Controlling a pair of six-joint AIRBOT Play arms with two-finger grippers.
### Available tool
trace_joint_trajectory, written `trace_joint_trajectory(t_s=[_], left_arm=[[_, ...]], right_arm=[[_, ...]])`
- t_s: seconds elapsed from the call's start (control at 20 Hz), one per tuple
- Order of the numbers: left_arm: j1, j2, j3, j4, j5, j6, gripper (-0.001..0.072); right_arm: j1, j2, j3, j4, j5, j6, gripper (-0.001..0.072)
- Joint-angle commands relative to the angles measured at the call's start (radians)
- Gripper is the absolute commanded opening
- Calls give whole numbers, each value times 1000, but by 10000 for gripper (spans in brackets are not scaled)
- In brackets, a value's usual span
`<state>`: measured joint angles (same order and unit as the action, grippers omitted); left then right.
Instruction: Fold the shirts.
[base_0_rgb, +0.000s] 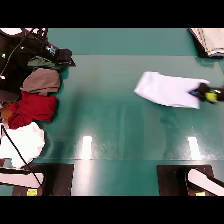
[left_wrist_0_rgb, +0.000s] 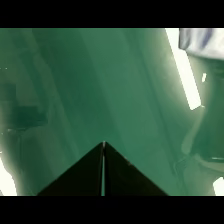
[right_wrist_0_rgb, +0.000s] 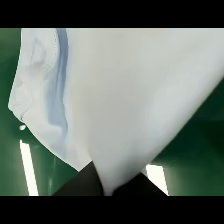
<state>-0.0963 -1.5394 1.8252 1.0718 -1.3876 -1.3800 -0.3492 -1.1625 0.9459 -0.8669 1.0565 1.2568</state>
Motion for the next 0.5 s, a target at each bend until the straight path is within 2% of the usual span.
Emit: trace_joint_trajectory(t_s=[0.0, 0.25, 0.45], left_arm=[[0, 0, 0, -11, 10, -6, 24], [0, 0, 0, -41, 11, -8, 25], [0, 0, 0, -48, 13, -8, 25]], right_arm=[[-337, 160, -132, -79, -35, 54, 12], [-634, 241, -252, -84, -130, 90, 11], [-667, 252, -267, -312, -135, 262, 12]])
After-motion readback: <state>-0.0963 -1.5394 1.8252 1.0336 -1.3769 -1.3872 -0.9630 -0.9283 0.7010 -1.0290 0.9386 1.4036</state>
